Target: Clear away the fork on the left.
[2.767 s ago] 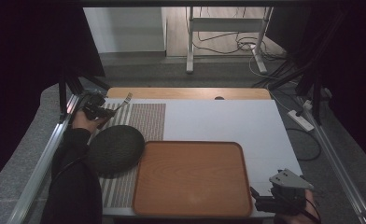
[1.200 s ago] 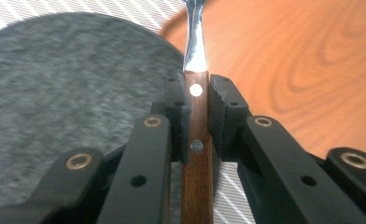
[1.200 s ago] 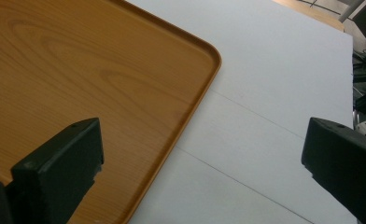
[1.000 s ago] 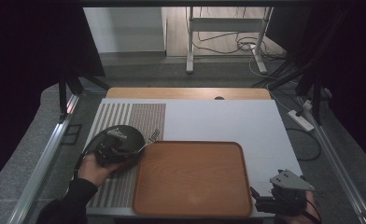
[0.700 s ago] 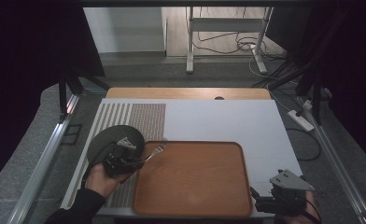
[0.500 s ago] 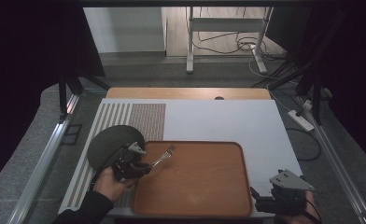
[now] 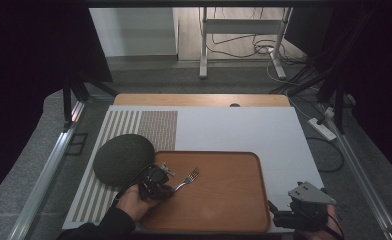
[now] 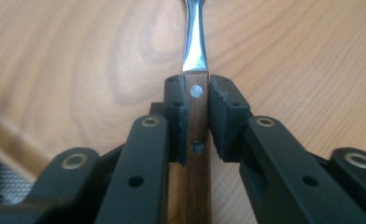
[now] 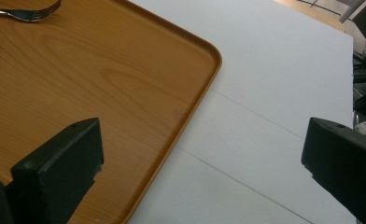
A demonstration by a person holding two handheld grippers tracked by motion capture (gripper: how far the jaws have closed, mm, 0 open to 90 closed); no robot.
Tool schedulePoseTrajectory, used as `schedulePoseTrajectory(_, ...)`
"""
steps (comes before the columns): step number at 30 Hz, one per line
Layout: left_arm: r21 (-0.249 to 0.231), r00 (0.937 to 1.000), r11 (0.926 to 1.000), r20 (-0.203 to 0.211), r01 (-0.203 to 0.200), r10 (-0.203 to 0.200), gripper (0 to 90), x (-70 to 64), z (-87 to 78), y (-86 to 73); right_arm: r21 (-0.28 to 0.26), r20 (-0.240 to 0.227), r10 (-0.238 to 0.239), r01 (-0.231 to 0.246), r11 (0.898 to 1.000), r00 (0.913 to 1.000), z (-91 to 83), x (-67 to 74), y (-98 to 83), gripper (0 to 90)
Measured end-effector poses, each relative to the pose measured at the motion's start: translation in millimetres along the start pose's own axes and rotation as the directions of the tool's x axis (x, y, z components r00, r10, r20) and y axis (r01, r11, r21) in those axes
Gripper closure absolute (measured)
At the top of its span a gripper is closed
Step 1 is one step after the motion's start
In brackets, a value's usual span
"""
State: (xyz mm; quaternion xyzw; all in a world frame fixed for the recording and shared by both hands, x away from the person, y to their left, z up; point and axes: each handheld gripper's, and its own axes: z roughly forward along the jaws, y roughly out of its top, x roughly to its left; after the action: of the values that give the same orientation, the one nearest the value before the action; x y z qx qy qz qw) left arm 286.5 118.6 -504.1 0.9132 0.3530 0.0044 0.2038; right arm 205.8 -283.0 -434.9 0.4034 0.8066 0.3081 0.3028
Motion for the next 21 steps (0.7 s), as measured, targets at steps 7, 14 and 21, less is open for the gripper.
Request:
schedulePoseTrajectory(7, -0.074, 0.9972, 0.9959, 0.050, -0.051, 0.055, 88.8, 0.1, -5.1, 19.6, 0.001, -0.001, 0.001, -0.001, 1.000, 1.0000, 0.3, 0.0, 0.0, 0.0)
schedulePoseTrajectory(14, -0.011, 0.9920, 0.9931, 0.048, -0.116, 0.117, 89.0, -8.8, 18.1, 40.3, 0.000, -0.002, -0.001, 0.001, 1.000, 1.0000, 0.1, -0.2, -0.2, 0.0)
schedulePoseTrajectory(21, -0.020, 0.9971, 0.9969, -0.003, -0.076, 0.076, 89.0, 4.8, 17.5, 40.7, -0.002, -0.005, -0.007, 0.007, 1.000, 1.0000, -0.2, 0.3, -0.3, 0.0)
